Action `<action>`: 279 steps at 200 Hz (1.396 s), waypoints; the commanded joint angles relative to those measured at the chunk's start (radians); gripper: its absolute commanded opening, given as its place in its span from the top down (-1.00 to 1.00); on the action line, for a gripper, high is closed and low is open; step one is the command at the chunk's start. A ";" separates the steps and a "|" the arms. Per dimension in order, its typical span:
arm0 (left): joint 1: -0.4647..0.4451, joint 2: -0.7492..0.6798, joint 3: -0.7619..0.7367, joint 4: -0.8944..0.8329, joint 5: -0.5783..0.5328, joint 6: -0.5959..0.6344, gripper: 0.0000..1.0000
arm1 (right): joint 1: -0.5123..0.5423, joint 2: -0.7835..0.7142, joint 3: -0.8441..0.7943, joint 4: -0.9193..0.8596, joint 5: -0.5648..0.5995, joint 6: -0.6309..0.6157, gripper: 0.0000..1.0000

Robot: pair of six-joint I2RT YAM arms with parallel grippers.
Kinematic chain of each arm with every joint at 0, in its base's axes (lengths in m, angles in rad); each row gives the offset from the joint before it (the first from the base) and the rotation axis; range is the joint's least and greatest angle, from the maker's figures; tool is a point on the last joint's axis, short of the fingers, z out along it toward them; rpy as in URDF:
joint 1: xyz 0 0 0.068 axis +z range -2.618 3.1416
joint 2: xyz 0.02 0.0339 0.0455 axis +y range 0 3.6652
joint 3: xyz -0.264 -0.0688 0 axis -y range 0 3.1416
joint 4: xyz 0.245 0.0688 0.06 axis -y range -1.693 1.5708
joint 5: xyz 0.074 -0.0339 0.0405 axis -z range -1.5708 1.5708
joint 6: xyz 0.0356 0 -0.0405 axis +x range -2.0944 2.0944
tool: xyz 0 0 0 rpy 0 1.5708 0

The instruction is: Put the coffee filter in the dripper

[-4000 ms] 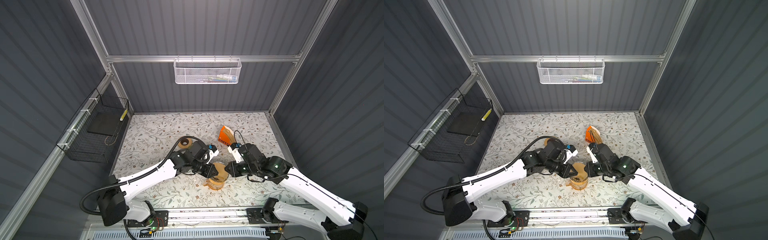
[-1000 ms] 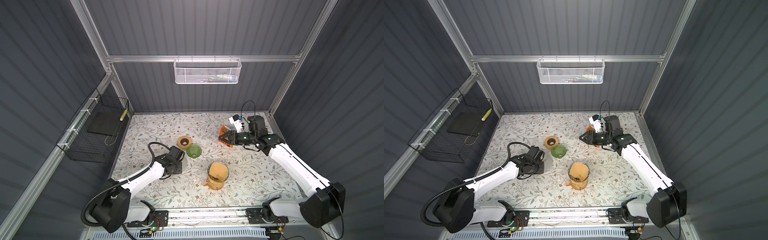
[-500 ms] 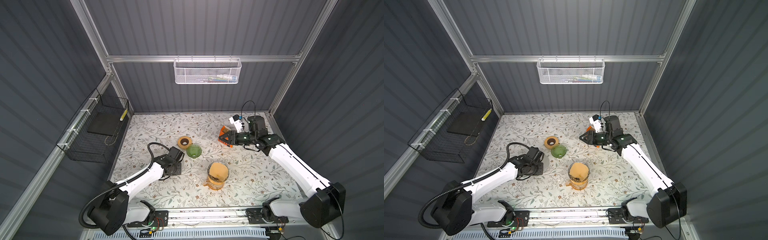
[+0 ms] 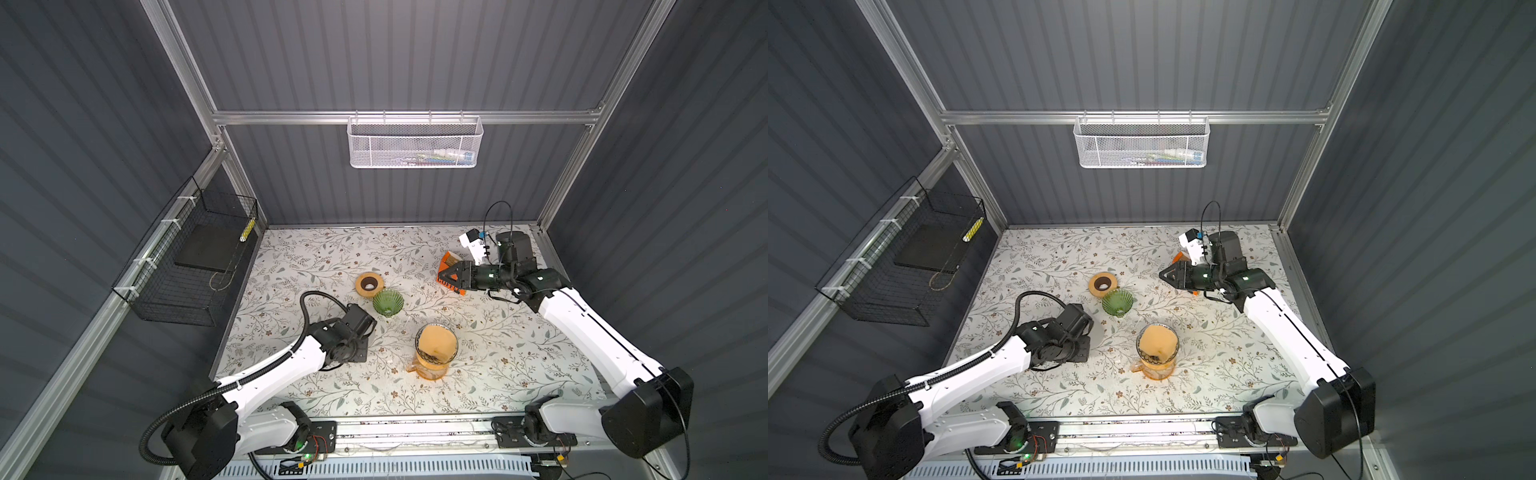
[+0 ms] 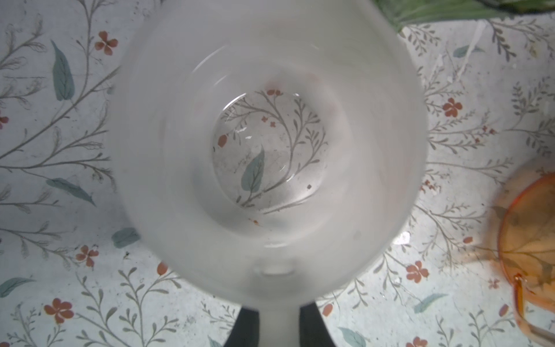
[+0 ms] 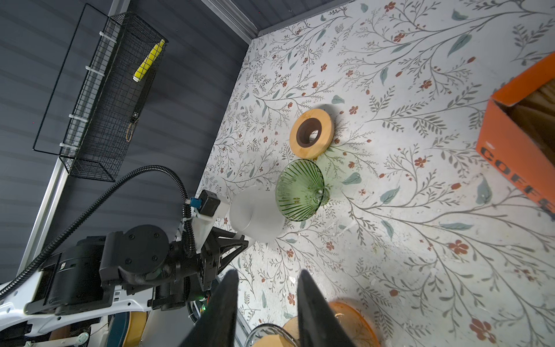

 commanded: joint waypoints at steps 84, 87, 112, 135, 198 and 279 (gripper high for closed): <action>-0.300 -0.007 0.020 -0.113 -0.145 -0.249 1.00 | 0.030 -0.035 -0.015 0.009 0.025 0.008 0.30; -0.308 -0.004 0.021 -0.113 -0.147 -0.256 1.00 | 0.031 -0.035 -0.014 0.008 0.026 0.009 0.30; -0.375 0.023 0.030 -0.119 -0.170 -0.304 1.00 | 0.039 -0.037 -0.011 0.006 0.029 0.010 0.30; -0.420 0.046 0.037 -0.133 -0.191 -0.340 1.00 | 0.045 -0.037 -0.007 0.003 0.032 0.010 0.30; -0.460 0.045 0.003 -0.118 -0.200 -0.386 1.00 | 0.063 -0.027 0.006 -0.004 0.042 0.008 0.30; -0.464 0.014 -0.066 -0.088 -0.164 -0.427 0.86 | 0.068 -0.021 0.011 -0.009 0.049 0.006 0.29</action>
